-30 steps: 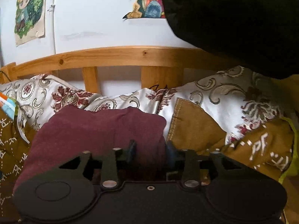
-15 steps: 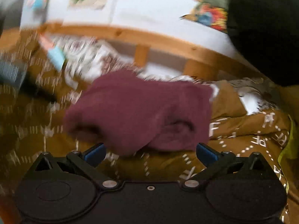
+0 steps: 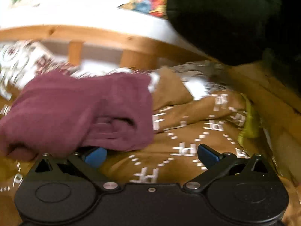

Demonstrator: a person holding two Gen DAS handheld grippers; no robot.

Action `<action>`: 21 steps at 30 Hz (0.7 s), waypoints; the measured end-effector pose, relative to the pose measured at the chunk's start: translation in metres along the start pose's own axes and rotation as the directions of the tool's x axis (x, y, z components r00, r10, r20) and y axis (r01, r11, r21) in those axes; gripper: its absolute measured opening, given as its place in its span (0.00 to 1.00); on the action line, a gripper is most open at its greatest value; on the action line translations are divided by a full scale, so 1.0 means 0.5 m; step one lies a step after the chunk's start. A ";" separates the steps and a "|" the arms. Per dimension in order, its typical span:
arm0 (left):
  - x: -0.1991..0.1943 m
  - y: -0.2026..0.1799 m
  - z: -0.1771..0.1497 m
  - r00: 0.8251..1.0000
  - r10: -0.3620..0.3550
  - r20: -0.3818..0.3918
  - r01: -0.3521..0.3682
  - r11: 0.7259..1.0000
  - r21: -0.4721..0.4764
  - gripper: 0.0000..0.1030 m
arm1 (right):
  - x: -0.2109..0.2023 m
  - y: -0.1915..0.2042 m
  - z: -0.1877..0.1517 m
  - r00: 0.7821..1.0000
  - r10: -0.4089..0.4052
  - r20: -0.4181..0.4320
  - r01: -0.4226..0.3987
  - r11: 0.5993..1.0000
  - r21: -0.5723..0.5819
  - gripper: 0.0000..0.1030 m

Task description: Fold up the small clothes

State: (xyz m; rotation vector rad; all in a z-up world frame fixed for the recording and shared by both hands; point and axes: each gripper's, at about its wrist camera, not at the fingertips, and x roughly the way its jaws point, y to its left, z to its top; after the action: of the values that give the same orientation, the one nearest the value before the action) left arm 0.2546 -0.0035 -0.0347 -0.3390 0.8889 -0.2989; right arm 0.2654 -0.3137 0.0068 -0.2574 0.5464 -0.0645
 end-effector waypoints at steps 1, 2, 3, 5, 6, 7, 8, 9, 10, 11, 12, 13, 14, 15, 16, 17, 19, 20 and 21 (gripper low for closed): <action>0.001 -0.001 0.000 1.000 0.000 -0.001 0.000 1.000 0.000 0.99 | 0.002 -0.012 -0.003 1.000 0.009 -0.014 -0.008 1.000 0.017 0.99; 0.002 -0.001 0.000 1.000 0.000 -0.001 0.000 1.000 0.000 0.99 | 0.003 -0.017 -0.008 0.999 0.013 -0.032 -0.012 1.000 0.022 0.99; 0.002 -0.002 0.000 1.000 0.000 -0.001 0.000 1.000 0.000 0.99 | 0.002 -0.016 -0.015 0.999 0.018 -0.045 -0.017 1.000 0.020 0.99; 0.002 -0.002 -0.001 1.000 0.001 -0.001 -0.001 1.000 0.002 0.99 | -0.004 -0.006 -0.035 0.997 0.052 -0.061 -0.052 0.999 0.004 0.99; 0.003 -0.001 -0.001 1.000 0.003 -0.001 -0.003 1.000 0.004 0.99 | -0.004 0.003 -0.041 0.995 0.071 -0.067 -0.072 0.997 -0.013 0.99; 0.004 -0.001 -0.001 1.000 0.006 -0.002 -0.006 1.000 0.003 0.99 | -0.008 0.013 -0.048 0.994 0.085 -0.070 -0.088 0.996 -0.031 0.99; 0.005 0.000 -0.001 1.000 0.008 -0.004 -0.008 1.000 0.002 0.99 | -0.013 0.022 -0.055 0.993 0.102 -0.067 -0.105 0.993 -0.045 0.99; 0.007 0.001 -0.002 1.000 0.008 -0.007 -0.008 1.000 -0.001 0.99 | -0.019 0.030 -0.060 0.990 0.129 -0.064 -0.132 0.990 -0.049 0.99; 0.009 0.001 -0.002 1.000 0.008 -0.011 -0.008 1.000 -0.004 0.99 | -0.023 0.037 -0.064 0.983 0.173 -0.064 -0.177 0.983 -0.051 0.99; 0.011 0.002 -0.001 1.000 0.006 -0.016 -0.006 1.000 -0.005 0.99 | -0.025 0.044 -0.063 0.976 0.209 -0.066 -0.213 0.975 -0.059 0.99; 0.013 0.002 -0.002 1.000 0.005 -0.021 -0.005 1.000 -0.006 0.99 | -0.027 0.054 -0.062 0.969 0.237 -0.063 -0.242 0.967 -0.076 0.99; 0.014 0.003 -0.002 1.000 0.005 -0.025 -0.005 1.000 -0.007 0.99 | -0.028 0.063 -0.059 0.967 0.250 -0.054 -0.255 0.963 -0.093 0.99; 0.015 0.004 -0.003 1.000 0.005 -0.029 -0.005 1.000 -0.008 0.99 | -0.031 0.069 -0.054 0.966 0.254 -0.047 -0.258 0.961 -0.101 0.99; 0.016 0.004 -0.003 1.000 0.005 -0.031 -0.005 1.000 -0.009 0.99 | -0.030 0.072 -0.049 0.966 0.254 -0.042 -0.257 0.961 -0.100 0.99; 0.017 0.005 -0.004 0.999 0.004 -0.033 -0.005 1.000 -0.011 0.99 | -0.026 0.070 -0.042 0.969 0.245 -0.038 -0.247 0.965 -0.085 0.99; 0.017 0.006 -0.004 0.999 0.003 -0.034 -0.003 1.000 -0.013 0.99 | -0.026 0.066 -0.036 0.973 0.229 -0.033 -0.231 0.971 -0.063 0.99; 0.017 0.010 -0.004 0.999 -0.003 -0.034 0.002 1.000 -0.022 0.99 | -0.013 0.043 -0.022 0.984 0.178 -0.027 -0.178 0.984 -0.012 0.99; 0.017 0.013 -0.002 0.999 -0.007 -0.032 0.006 1.000 -0.029 0.99 | -0.010 0.028 -0.018 0.990 0.136 -0.028 -0.136 0.991 0.013 0.99; 0.017 0.017 -0.001 0.999 -0.012 -0.029 0.011 0.999 -0.039 0.99 | -0.008 0.012 -0.017 0.996 0.087 -0.031 -0.086 0.996 0.037 0.99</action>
State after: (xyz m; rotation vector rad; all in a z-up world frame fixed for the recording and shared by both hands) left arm 0.2602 0.0009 -0.0447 -0.3768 0.9230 -0.2984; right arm 0.2577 -0.3094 0.0003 -0.1981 0.5877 0.0056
